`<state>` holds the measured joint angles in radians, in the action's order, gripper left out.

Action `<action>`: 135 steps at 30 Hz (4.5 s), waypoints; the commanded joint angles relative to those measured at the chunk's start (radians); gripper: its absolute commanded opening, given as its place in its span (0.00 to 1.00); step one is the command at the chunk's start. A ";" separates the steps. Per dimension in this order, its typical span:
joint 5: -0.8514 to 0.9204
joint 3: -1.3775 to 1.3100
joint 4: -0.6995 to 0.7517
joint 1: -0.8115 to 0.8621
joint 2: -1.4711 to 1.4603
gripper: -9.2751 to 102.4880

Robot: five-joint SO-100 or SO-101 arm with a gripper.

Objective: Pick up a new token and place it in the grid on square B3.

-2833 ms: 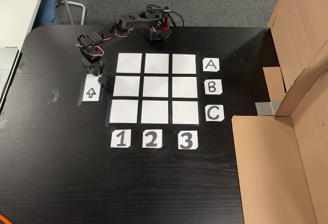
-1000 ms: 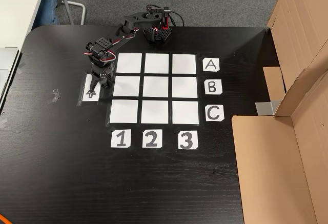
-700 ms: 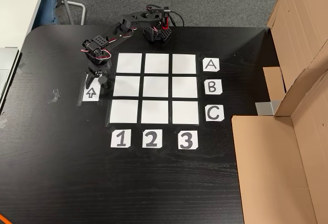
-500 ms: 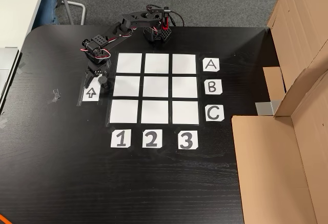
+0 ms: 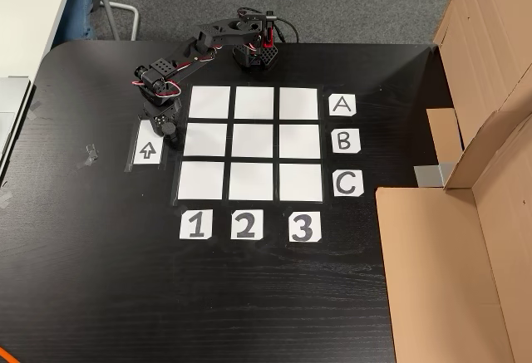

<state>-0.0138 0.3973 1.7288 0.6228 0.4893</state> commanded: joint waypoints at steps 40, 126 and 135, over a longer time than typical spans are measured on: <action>0.066 0.512 0.011 -0.046 0.744 0.10; -0.144 0.426 -0.015 -1.094 0.206 0.43; -0.158 0.442 0.002 -1.098 0.291 0.48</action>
<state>-0.1595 0.8345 1.7196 -0.4740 0.7210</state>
